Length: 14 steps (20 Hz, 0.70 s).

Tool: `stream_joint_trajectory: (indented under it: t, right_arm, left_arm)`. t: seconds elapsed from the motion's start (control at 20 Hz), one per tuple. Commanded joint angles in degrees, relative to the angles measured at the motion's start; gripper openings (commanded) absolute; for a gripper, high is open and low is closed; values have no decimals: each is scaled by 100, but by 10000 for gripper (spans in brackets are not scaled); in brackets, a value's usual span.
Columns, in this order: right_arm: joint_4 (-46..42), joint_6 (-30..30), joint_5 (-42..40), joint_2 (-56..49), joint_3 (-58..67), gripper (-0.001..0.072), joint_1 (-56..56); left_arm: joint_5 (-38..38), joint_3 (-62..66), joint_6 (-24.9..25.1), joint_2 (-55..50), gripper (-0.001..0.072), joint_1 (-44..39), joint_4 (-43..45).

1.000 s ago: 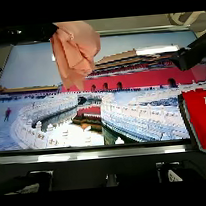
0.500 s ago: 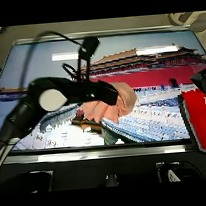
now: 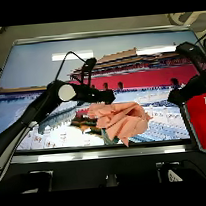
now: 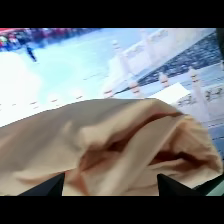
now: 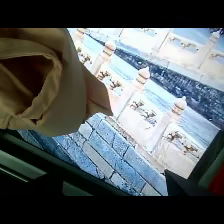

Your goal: Fold the shirts.

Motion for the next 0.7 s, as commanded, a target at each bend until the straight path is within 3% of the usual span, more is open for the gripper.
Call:
stream_joint_trajectory:
  t: [0.0,0.15,0.35,0.65]
  right_arm:
    - [743,-87,-212,155,-1021,672,0]
    - [955,-212,-533,271,-1893,672,0]
    - [1001,-444,-907,267,-2752,694,0]
    - [1014,-476,-1226,264,-3145,708,0]
  left_arm:
    - [-1998,9,649,179,720,1032,264]
    - [-1969,-992,743,173,720,1178,157]
    - [-391,-2520,911,114,719,824,-1300]
    - [688,-2804,909,-289,719,376,-1681]
